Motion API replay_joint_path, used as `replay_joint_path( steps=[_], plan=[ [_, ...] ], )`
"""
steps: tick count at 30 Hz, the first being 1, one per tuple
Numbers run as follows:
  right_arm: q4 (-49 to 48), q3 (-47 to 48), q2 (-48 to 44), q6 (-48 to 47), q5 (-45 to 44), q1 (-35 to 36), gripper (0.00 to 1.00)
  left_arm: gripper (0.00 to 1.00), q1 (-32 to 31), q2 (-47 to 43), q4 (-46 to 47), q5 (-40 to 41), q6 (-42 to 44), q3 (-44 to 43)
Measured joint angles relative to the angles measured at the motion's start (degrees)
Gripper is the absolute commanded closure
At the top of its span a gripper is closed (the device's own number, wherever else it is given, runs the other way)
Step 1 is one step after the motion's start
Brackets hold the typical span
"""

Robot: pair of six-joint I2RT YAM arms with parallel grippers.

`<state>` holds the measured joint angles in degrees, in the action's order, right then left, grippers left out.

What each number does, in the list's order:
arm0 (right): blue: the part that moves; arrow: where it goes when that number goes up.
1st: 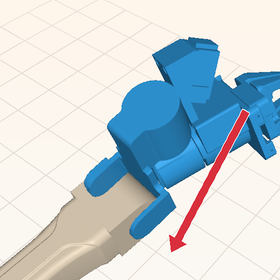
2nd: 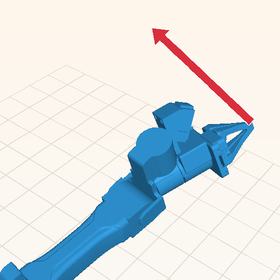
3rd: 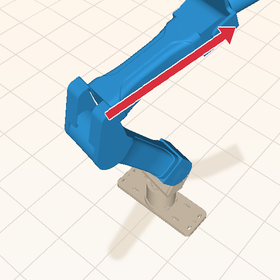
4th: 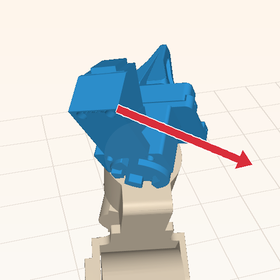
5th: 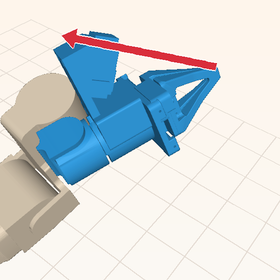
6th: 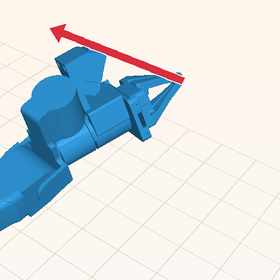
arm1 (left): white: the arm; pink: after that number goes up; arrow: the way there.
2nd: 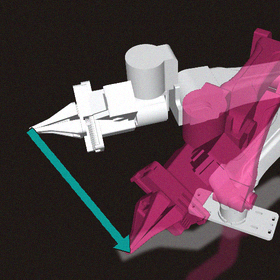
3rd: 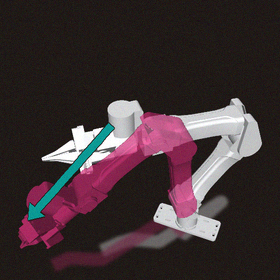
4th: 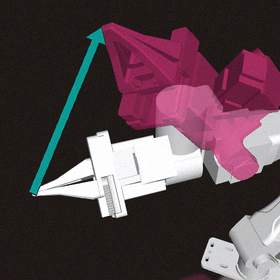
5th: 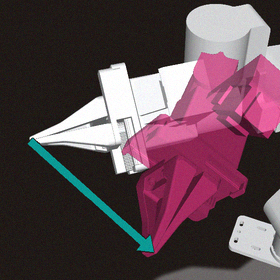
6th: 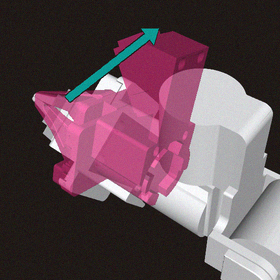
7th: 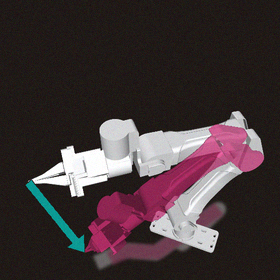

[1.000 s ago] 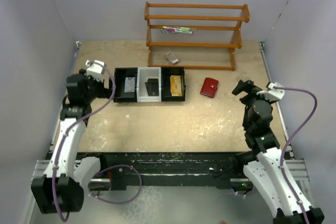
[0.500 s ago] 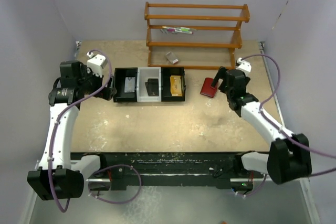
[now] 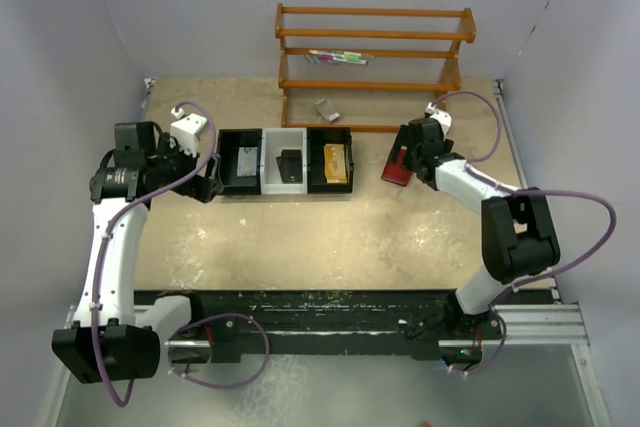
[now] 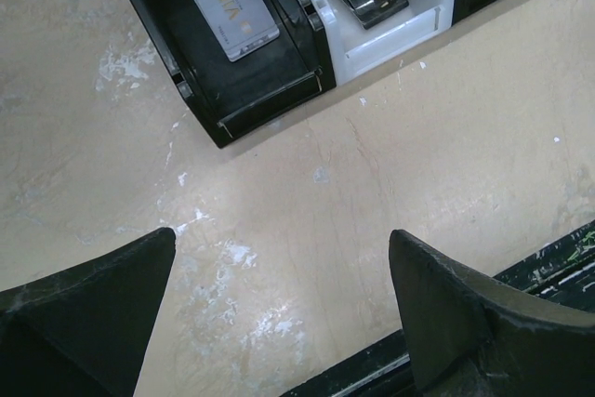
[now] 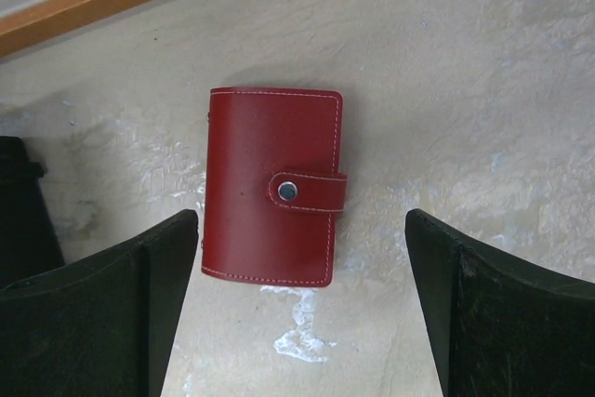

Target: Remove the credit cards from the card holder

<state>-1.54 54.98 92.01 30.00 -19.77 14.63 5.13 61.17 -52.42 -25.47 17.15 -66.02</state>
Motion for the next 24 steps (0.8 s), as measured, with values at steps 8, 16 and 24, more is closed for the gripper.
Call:
replay_joint_path(
  steps=[8,16,24],
  plan=[
    [1.3,3.3,6.3,-0.8,0.0,0.8,0.03,0.01,0.0,-0.3,-1.9,-1.5,0.4,-2.2],
    [2.2,7.6,13.1,-1.7,-1.6,4.5,0.03,0.01,0.0,-1.0,-3.6,-3.1,0.5,-5.2],
    [4.8,8.2,14.7,-1.4,-6.5,6.5,0.10,0.01,0.1,-1.0,-4.5,-3.8,0.4,-5.9]
  ],
)
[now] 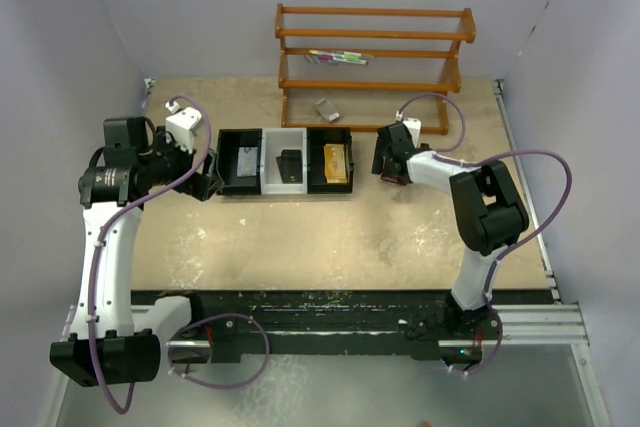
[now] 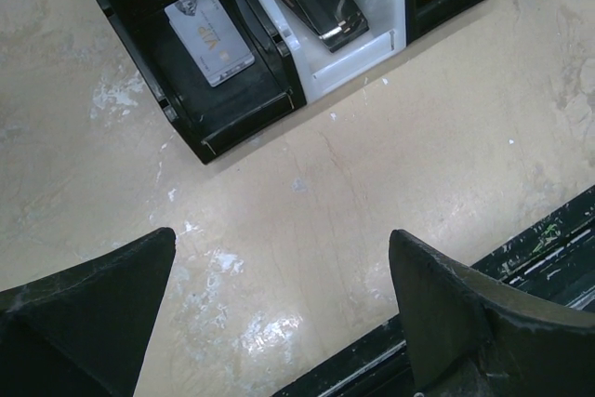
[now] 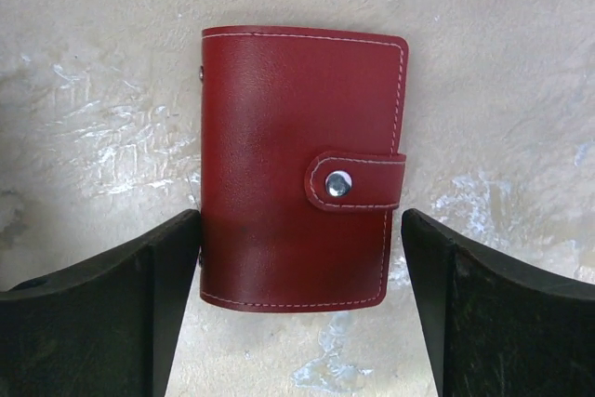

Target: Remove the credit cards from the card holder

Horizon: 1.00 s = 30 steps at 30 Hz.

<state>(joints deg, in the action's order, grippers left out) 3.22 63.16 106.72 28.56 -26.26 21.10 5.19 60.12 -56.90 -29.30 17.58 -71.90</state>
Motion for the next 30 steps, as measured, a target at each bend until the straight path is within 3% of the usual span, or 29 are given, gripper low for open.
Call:
replay_joint_path(
  steps=[7,14,23,30],
  plan=[
    [2.3,0.7,0.0,0.0,-1.7,1.0,0.20,0.01,0.0,0.1,-0.2,-1.4,-0.5,-1.0],
    [-1.2,-3.0,-2.6,-1.1,1.7,1.1,0.34,0.01,0.0,0.1,-1.4,-2.6,-0.6,-3.0],
    [-6.6,-10.2,-18.2,-4.7,8.0,2.4,0.36,0.01,0.0,0.1,-2.2,-5.2,-2.0,-4.4],
    [-8.7,-11.7,-30.1,-5.7,9.6,10.3,0.34,0.01,0.0,-0.1,-1.5,-7.4,-5.2,-4.5]
  ],
)
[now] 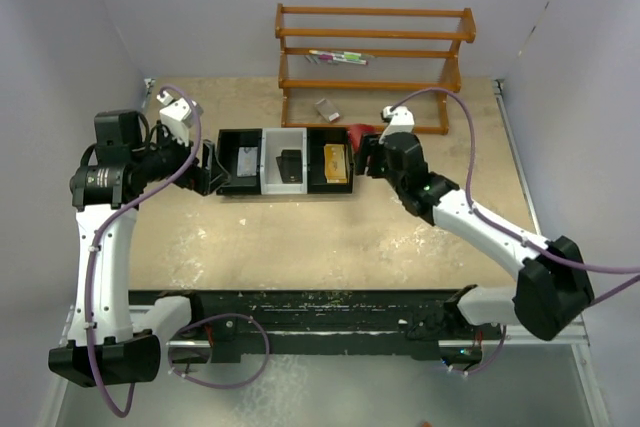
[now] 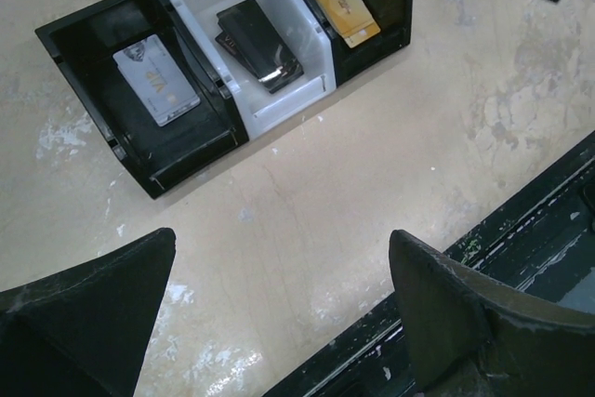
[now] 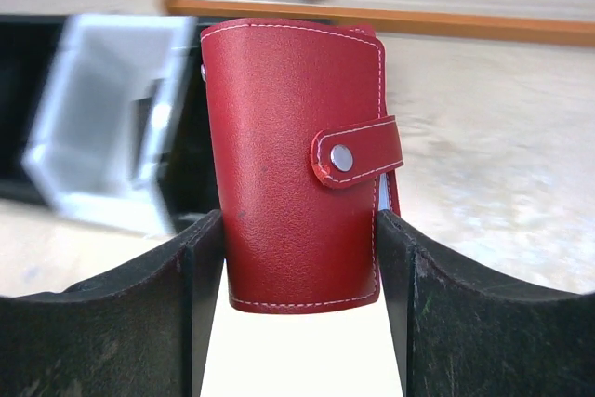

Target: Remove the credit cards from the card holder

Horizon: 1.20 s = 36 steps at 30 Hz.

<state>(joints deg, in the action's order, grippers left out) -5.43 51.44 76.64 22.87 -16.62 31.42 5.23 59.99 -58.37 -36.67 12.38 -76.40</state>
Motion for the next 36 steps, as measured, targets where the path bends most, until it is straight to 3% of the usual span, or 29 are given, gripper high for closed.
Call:
replay_joint_path(
  steps=[5,11,17,22,30,36],
  plan=[
    [-2.7,0.0,-3.7,0.0,-0.2,11.5,0.34,0.01,0.0,0.5,1.7,-2.5,-4.0,0.0],
    [-4.4,4.3,-1.1,-0.9,-1.3,23.1,0.33,0.01,0.0,2.2,3.3,-7.3,-10.6,0.7],
    [-8.7,10.2,2.8,-1.5,-2.9,29.0,0.34,0.01,0.0,1.1,5.6,-9.9,-16.6,5.4],
    [-10.5,12.7,6.1,-1.3,-3.9,30.6,0.33,0.01,0.0,1.1,5.0,-7.9,-14.2,6.5],
    [-9.7,5.1,7.1,0.7,-4.8,31.0,0.16,0.01,0.2,2.3,4.2,-1.2,-5.4,6.4],
    [-7.8,-0.3,8.7,-2.0,-0.5,37.8,0.00,0.01,0.4,2.3,3.3,0.8,0.3,4.7]
  ],
)
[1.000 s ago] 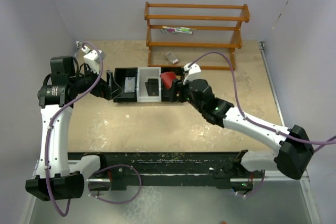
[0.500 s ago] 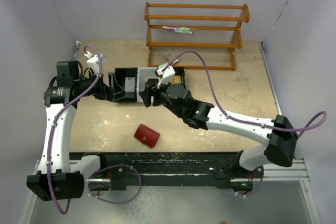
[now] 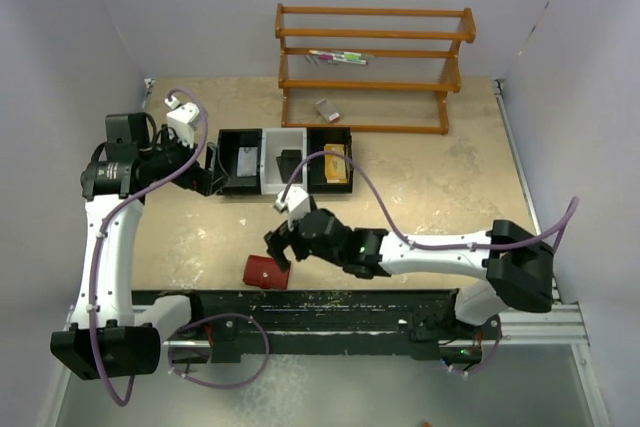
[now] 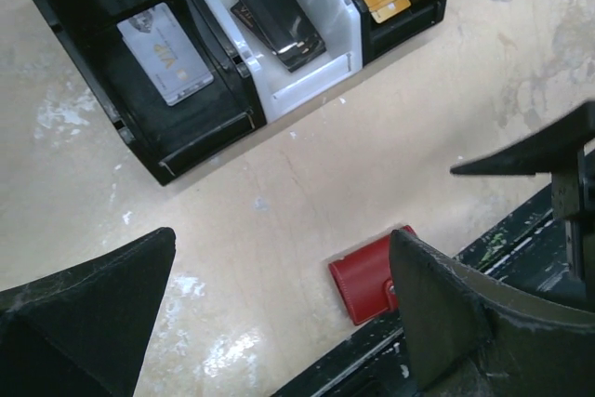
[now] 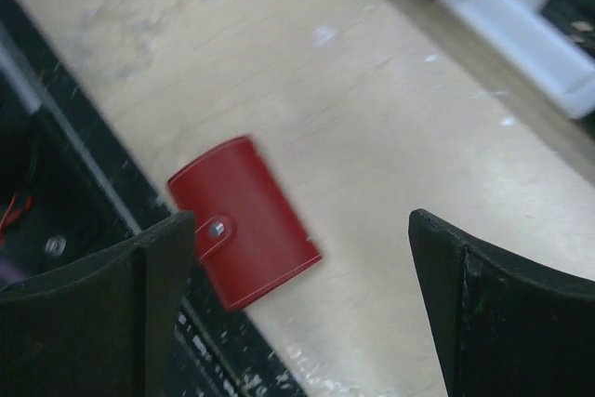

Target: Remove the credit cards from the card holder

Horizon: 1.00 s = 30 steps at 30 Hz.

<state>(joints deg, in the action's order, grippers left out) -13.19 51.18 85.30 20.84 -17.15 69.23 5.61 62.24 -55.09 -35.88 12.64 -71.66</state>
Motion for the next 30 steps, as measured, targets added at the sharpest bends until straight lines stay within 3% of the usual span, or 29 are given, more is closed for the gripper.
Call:
replay_joint_path(
  steps=[9,14,20,30],
  plan=[
    [-1.7,0.6,8.3,-11.3,7.6,8.8,0.00,0.01,0.0,0.0,-3.3,2.1,6.4,-1.0],
    [0.1,2.6,15.3,-16.5,12.0,8.0,0.00,0.01,0.0,-0.1,-6.2,2.1,10.7,-2.3],
    [0.9,3.7,17.6,-20.2,14.4,5.6,0.00,0.01,0.0,-0.9,-10.4,1.9,16.5,-3.1],
    [0.5,6.8,22.0,-21.0,17.5,2.9,0.09,0.01,0.0,-1.4,-14.1,-0.4,22.6,-3.3]
  ],
)
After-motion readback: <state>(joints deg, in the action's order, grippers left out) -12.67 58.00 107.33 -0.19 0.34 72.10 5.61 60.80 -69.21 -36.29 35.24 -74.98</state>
